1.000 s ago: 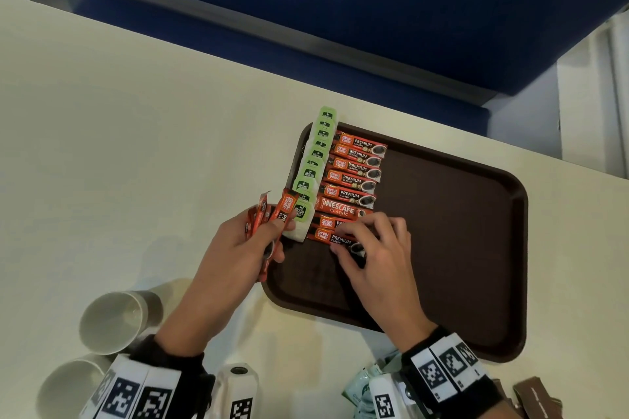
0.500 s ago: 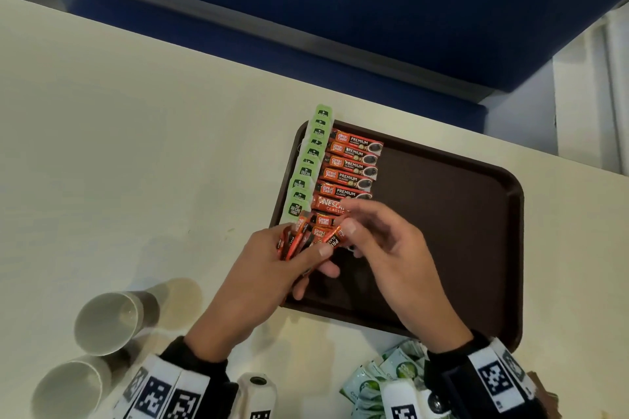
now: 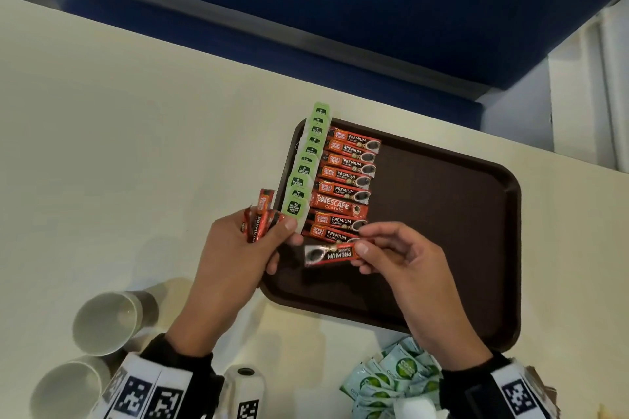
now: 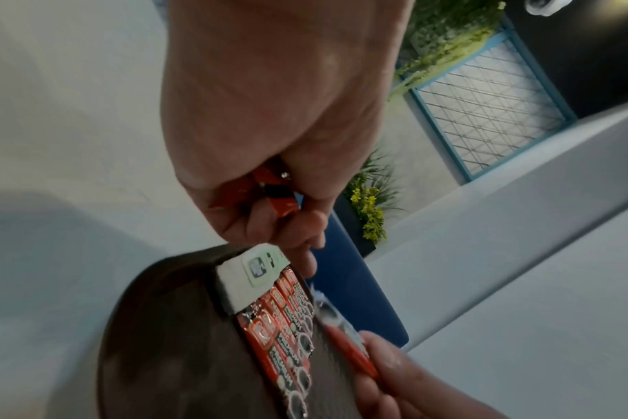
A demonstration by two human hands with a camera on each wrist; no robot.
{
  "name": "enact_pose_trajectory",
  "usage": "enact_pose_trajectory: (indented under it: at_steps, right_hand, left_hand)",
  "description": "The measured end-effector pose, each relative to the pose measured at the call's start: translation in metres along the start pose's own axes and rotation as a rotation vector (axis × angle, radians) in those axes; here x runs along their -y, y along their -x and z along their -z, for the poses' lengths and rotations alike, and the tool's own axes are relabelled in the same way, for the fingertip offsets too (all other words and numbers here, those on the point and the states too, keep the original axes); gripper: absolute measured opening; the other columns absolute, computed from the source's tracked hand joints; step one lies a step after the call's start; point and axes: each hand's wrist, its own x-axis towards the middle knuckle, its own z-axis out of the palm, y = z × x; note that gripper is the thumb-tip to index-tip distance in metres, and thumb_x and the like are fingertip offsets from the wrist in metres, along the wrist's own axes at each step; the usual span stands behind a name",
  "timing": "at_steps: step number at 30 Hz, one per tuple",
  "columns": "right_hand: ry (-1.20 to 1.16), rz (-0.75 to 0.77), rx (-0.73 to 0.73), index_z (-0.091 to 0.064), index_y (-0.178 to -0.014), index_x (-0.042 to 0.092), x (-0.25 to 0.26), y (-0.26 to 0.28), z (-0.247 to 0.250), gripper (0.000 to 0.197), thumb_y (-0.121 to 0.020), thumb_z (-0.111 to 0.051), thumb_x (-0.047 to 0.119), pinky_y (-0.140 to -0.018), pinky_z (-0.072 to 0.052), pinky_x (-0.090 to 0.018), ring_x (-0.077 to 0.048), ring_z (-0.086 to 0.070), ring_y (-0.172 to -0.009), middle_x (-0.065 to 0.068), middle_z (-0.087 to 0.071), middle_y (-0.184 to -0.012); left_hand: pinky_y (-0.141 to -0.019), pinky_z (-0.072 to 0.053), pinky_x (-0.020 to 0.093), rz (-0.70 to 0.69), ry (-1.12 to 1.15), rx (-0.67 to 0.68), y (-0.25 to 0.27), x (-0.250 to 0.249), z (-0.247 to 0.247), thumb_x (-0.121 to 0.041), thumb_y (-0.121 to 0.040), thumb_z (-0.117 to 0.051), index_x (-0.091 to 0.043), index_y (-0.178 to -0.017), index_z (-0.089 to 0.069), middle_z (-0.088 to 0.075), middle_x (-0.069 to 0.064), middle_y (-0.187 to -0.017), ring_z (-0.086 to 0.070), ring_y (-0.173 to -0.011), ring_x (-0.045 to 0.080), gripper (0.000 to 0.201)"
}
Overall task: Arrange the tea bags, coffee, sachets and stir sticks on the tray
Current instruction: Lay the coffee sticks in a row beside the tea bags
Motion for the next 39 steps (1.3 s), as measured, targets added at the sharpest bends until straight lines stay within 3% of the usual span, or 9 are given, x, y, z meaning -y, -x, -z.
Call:
enact_pose_trajectory:
  at_steps: [3, 6, 10, 15, 17, 21, 25, 28, 39]
  right_hand:
    - [0.098, 0.030, 0.088, -0.076, -0.112, 0.013, 0.008, 0.003, -0.003, 0.025, -0.089, -0.082, 0.007, -0.083, -0.063, -0.029, -0.021, -0.079, -0.094, -0.007, -0.082, -0.100]
    - [0.019, 0.031, 0.063, -0.075, -0.113, 0.012, 0.014, 0.005, -0.010, 0.030, -0.085, -0.085, 0.009, -0.091, -0.062, -0.029, -0.019, -0.078, -0.100, -0.007, -0.081, -0.102]
    - [-0.113, -0.050, 0.006, -0.073, -0.117, 0.012, 0.003, 0.012, -0.025, 0.034, -0.085, -0.085, 0.018, -0.095, -0.062, -0.033, -0.020, -0.076, -0.108, -0.007, -0.079, -0.112]
    - [-0.044, -0.112, 0.036, -0.075, -0.108, 0.015, -0.012, 0.023, -0.031, 0.012, -0.097, -0.076, 0.018, -0.082, -0.061, -0.028, -0.014, -0.074, -0.094, -0.006, -0.079, -0.105]
    - [0.063, -0.050, -0.001, -0.077, -0.105, 0.019, -0.017, 0.019, -0.028, 0.009, -0.096, -0.077, 0.017, -0.082, -0.059, -0.025, -0.013, -0.074, -0.095, -0.002, -0.079, -0.102]
    - [0.627, 0.233, -0.058, -0.078, -0.105, 0.029, -0.039, 0.004, -0.026, 0.012, -0.095, -0.080, 0.023, -0.083, -0.050, -0.016, -0.006, -0.066, -0.100, 0.018, -0.069, -0.104]
    - [0.999, 0.449, -0.050, -0.075, -0.116, 0.025, -0.054, -0.002, -0.037, 0.019, -0.098, -0.071, 0.032, -0.085, -0.052, -0.029, -0.011, -0.054, -0.104, 0.012, -0.062, -0.112]
    - [1.081, 0.534, -0.095, -0.072, -0.122, 0.023, -0.055, -0.004, -0.042, 0.027, -0.097, -0.073, 0.031, -0.086, -0.056, -0.037, -0.018, -0.056, -0.106, 0.005, -0.064, -0.116]
    - [1.201, 0.568, -0.093, -0.076, -0.119, 0.023, -0.061, -0.003, -0.031, 0.024, -0.095, -0.076, 0.028, -0.084, -0.050, -0.038, -0.021, -0.055, -0.109, 0.005, -0.068, -0.117]
  left_hand:
    - [-0.047, -0.041, 0.013, 0.006, -0.119, 0.184, 0.004, -0.007, 0.000, -0.033, -0.094, -0.081, -0.023, -0.096, -0.081, -0.064, -0.004, -0.053, -0.054, -0.047, 0.008, 0.010]
    - [-0.046, -0.040, 0.013, 0.030, -0.138, 0.330, 0.012, -0.008, -0.009, -0.026, -0.091, -0.086, -0.021, -0.089, -0.079, -0.065, -0.004, -0.054, -0.051, -0.044, 0.007, 0.009]
    - [-0.044, -0.040, 0.014, 0.025, -0.088, 0.183, 0.023, 0.003, -0.025, -0.028, -0.089, -0.088, -0.021, -0.078, -0.073, -0.064, -0.004, -0.051, -0.053, -0.042, 0.005, 0.020]
    - [-0.045, -0.039, 0.015, 0.049, -0.057, 0.134, 0.032, 0.015, -0.026, -0.036, -0.088, -0.087, -0.024, -0.076, -0.076, -0.066, 0.003, -0.052, -0.053, -0.042, 0.008, 0.021]
    - [-0.045, -0.038, 0.016, 0.063, -0.084, 0.125, 0.031, 0.020, -0.019, -0.032, -0.089, -0.087, -0.027, -0.085, -0.079, -0.066, 0.004, -0.052, -0.053, -0.043, 0.008, 0.011]
    - [-0.044, -0.040, 0.017, 0.064, -0.077, 0.024, 0.024, 0.025, -0.002, -0.029, -0.090, -0.086, -0.026, -0.098, -0.082, -0.066, 0.006, -0.053, -0.053, -0.044, 0.009, 0.009]
    - [-0.042, -0.041, 0.019, 0.040, -0.044, -0.012, 0.017, 0.021, 0.006, -0.029, -0.090, -0.086, -0.026, -0.098, -0.083, -0.065, 0.006, -0.052, -0.051, -0.043, 0.011, 0.008]
    - [-0.042, -0.041, 0.020, 0.020, -0.032, -0.015, 0.014, 0.020, 0.008, -0.030, -0.091, -0.085, -0.027, -0.098, -0.083, -0.065, 0.005, -0.052, -0.052, -0.043, 0.009, 0.009]
    - [-0.042, -0.041, 0.017, -0.005, 0.020, -0.053, 0.007, 0.023, 0.015, -0.029, -0.093, -0.083, -0.025, -0.101, -0.084, -0.062, 0.001, -0.052, -0.053, -0.045, 0.006, 0.010]
